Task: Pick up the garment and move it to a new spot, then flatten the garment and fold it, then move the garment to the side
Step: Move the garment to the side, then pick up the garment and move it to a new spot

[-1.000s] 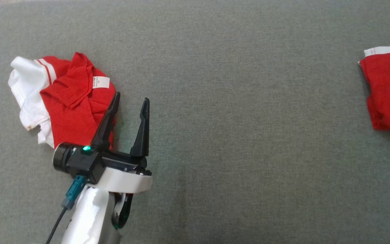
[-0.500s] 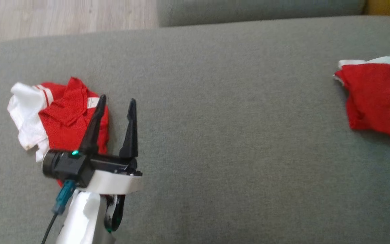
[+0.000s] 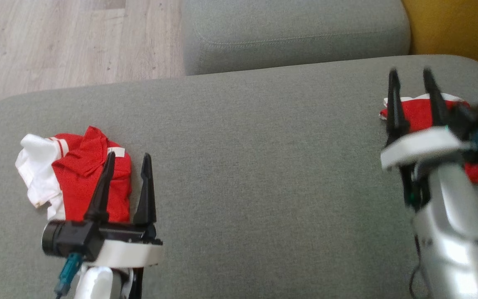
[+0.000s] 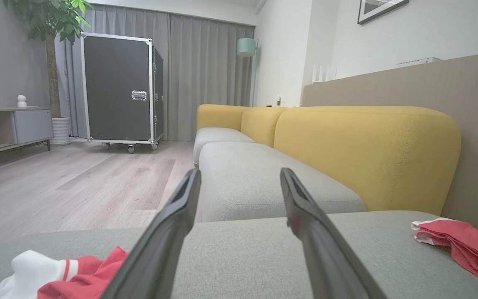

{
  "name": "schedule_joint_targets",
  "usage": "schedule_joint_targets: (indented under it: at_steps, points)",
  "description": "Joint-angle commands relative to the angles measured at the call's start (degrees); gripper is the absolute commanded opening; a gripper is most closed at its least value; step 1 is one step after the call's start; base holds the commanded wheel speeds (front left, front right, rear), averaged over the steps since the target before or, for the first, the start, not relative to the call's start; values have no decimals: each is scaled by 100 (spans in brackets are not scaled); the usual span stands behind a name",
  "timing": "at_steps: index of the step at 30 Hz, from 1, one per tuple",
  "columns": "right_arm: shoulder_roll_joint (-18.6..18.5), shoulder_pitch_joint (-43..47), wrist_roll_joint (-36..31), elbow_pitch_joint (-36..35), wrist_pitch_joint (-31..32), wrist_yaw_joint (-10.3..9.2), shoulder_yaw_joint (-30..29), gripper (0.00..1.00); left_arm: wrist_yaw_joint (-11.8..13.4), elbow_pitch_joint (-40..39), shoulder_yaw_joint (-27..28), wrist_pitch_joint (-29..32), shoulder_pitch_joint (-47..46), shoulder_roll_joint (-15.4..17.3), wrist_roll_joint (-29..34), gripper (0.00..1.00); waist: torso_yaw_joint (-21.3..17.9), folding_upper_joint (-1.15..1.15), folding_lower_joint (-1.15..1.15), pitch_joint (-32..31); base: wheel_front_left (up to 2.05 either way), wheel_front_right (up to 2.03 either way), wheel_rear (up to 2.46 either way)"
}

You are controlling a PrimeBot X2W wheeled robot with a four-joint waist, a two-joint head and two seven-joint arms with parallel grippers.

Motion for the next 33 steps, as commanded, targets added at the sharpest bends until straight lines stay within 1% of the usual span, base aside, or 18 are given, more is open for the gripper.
schedule_joint_targets:
  at_steps: [1, 6, 10, 13, 19, 28, 33]
  points:
    - [58, 98, 128, -426, -60, -4, 159, 100, 31, -204, 215, -29, -85, 36, -8, 100, 0, 0, 2, -29, 0, 0, 0]
    - [77, 1131, 546, -1249, -61, -4, 557, 100, 55, -223, 261, -29, 83, 36, -24, 100, 14, 0, 2, -65, 0, 0, 0]
    - [78, 1873, 477, -1630, -61, -4, 793, 100, 72, -222, 296, -29, 213, 36, -52, 100, 27, 0, 2, -96, 0, 0, 0]
    - [78, 2272, 355, -1786, -62, -4, 817, 100, 84, -219, 294, -29, 286, 36, -81, 100, 37, 0, 2, -116, 0, 0, 0]
    - [79, 2553, 291, -1981, -62, -4, 866, 100, 84, -210, 326, -29, 341, 36, -106, 100, 10, 0, 2, -131, 0, 0, 0]
    - [79, 2527, 338, -2100, -62, -4, 910, 100, 94, -202, 324, -29, 366, 36, -105, 100, -31, 0, 2, -157, 0, 0, 0]
    - [79, 2569, 357, -2097, -62, -4, 914, 100, 114, -157, 292, -29, 366, 36, -93, 100, 89, 0, 2, -191, 0, 0, 0]
